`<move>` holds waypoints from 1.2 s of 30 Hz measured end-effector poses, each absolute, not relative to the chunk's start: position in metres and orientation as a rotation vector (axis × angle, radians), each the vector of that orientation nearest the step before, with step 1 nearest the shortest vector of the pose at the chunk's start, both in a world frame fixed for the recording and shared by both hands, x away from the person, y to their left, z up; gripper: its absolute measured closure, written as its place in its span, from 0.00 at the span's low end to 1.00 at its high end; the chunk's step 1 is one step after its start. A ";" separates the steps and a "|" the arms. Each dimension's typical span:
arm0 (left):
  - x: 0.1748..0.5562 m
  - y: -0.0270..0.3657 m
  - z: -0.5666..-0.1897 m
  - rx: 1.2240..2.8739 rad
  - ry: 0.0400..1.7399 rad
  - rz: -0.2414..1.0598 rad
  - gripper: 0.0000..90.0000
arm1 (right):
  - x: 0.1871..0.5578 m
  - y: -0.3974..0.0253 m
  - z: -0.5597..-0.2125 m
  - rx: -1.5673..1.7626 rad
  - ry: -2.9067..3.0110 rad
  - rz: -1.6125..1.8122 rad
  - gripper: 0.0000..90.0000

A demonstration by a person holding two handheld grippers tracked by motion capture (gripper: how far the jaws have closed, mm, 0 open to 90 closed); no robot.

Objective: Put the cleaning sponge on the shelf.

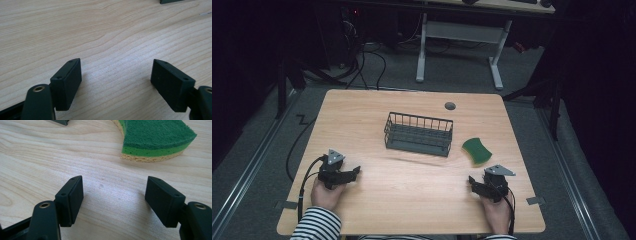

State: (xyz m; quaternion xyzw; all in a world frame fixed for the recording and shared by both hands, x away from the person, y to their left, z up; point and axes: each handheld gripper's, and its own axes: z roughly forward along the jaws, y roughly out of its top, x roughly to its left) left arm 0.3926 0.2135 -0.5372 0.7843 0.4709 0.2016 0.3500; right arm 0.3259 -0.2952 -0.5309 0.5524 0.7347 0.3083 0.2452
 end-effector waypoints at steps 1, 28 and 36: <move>0.393 0.214 -0.537 2.031 1.220 0.522 0.28 | 0.326 -0.295 -0.531 1.507 2.005 0.841 0.35; 0.395 0.213 -0.535 2.021 1.255 0.507 0.29 | 0.325 -0.298 -0.530 1.531 1.992 0.854 0.45; 0.400 0.201 -0.526 2.044 1.235 0.451 0.32 | 0.324 -0.298 -0.523 1.528 1.958 0.933 0.54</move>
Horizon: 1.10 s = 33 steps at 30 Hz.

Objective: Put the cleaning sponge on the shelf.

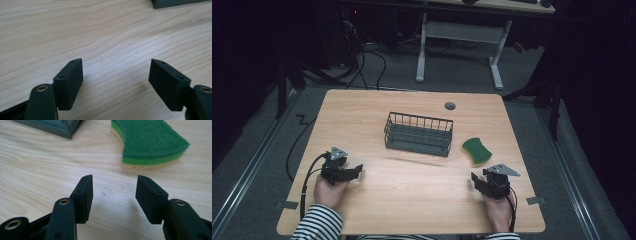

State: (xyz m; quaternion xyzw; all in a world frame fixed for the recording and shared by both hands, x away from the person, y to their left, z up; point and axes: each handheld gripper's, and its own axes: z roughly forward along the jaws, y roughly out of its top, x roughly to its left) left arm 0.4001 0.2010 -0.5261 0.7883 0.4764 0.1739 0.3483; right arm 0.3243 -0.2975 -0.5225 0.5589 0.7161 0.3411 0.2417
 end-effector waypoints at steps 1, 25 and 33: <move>0.400 0.201 -0.526 2.044 1.235 0.451 0.32 | 0.326 -0.296 -0.521 1.520 1.965 0.942 0.55; 0.450 0.135 -0.496 2.136 1.087 0.445 0.44 | 0.387 -0.248 -0.500 1.411 2.162 1.037 0.67; 0.466 0.123 -0.497 2.107 1.070 0.424 0.54 | 0.405 -0.233 -0.506 1.411 2.190 1.013 0.67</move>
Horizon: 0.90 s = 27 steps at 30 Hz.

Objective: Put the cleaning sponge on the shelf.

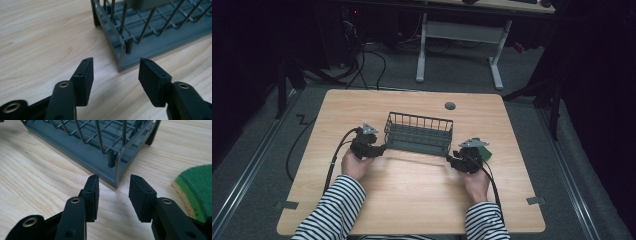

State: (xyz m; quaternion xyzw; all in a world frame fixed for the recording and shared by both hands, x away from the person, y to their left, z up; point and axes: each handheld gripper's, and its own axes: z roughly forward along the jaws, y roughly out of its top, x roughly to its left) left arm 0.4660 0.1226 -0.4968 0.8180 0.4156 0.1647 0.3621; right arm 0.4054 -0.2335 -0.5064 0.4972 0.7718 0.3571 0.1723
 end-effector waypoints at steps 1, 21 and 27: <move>0.468 0.121 -0.498 2.113 1.073 0.421 0.54 | 0.407 -0.232 -0.507 1.419 2.189 1.015 0.67; 0.478 0.113 -0.502 2.133 1.042 0.355 0.96 | 0.414 -0.228 -0.510 1.388 2.202 0.999 0.95; 0.475 0.111 -0.501 2.158 1.006 0.331 0.96 | 0.406 -0.231 -0.510 1.375 2.208 1.004 0.95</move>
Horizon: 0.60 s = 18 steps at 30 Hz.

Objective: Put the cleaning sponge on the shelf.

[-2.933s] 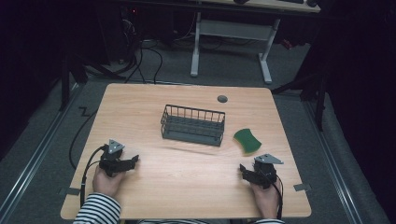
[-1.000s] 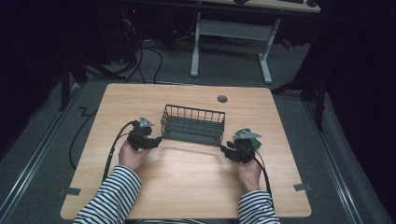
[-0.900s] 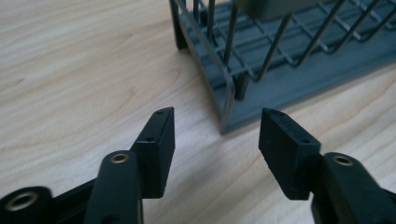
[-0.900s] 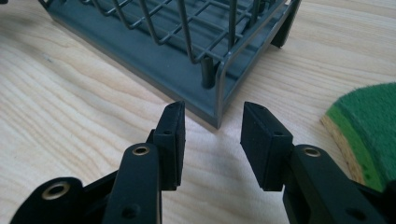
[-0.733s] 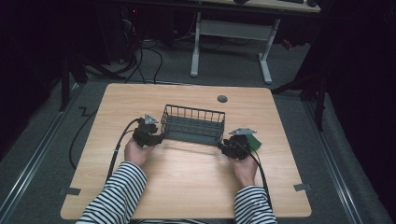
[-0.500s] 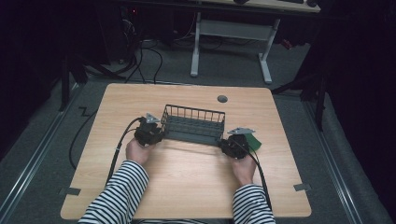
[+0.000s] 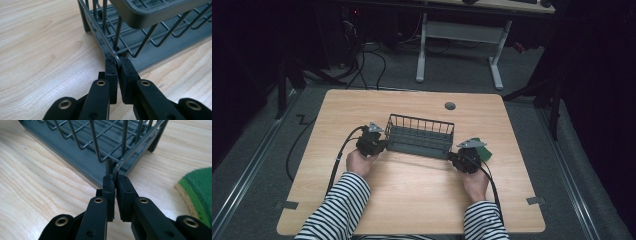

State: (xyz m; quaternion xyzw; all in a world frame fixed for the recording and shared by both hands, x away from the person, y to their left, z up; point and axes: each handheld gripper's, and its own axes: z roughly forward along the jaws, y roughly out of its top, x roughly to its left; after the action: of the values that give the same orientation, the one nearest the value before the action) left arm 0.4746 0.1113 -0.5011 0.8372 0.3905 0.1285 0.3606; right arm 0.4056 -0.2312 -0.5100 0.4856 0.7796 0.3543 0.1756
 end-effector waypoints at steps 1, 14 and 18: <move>0.474 0.111 -0.501 2.162 0.999 0.326 0.96 | 0.404 -0.232 -0.510 1.373 2.211 1.006 0.95; 0.458 0.111 -0.502 2.165 0.952 0.288 0.96 | 0.380 -0.239 -0.507 1.353 2.273 0.999 0.95; 0.451 0.106 -0.501 2.190 0.924 0.286 0.96 | 0.367 -0.243 -0.507 1.359 2.284 1.015 0.95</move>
State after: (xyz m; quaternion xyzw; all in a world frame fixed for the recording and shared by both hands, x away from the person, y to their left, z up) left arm 0.4513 0.1063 -0.5007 0.8515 0.3594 0.1113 0.3652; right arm 0.3672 -0.2429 -0.5073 0.4724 0.7939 0.3530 0.1478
